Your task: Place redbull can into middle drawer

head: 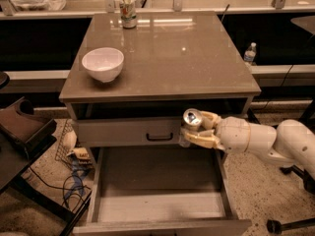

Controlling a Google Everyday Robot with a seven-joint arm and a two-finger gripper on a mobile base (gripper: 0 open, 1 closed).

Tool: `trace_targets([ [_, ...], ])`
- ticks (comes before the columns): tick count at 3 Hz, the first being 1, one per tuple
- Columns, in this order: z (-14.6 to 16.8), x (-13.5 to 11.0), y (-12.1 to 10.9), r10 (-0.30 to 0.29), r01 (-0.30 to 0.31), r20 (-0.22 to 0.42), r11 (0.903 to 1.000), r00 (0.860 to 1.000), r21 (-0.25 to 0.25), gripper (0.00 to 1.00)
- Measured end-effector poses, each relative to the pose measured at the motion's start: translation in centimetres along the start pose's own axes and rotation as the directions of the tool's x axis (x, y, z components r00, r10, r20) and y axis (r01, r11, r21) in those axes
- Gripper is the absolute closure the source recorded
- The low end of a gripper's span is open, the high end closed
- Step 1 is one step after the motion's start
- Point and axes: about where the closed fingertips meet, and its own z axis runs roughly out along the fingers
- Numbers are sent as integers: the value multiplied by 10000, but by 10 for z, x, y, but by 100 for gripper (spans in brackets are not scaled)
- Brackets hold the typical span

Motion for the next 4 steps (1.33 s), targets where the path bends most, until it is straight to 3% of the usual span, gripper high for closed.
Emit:
trace_targets([
  [1, -6, 36, 23, 365, -373, -168, 9980, 9992, -513, 100],
  [2, -8, 50, 51, 951, -967, -316, 9939, 9950, -530, 100],
  [3, -8, 50, 51, 953, -968, -317, 9939, 9949, -529, 100],
  [4, 8, 120, 59, 1644, -1663, -590, 9857, 9846, -287, 100],
])
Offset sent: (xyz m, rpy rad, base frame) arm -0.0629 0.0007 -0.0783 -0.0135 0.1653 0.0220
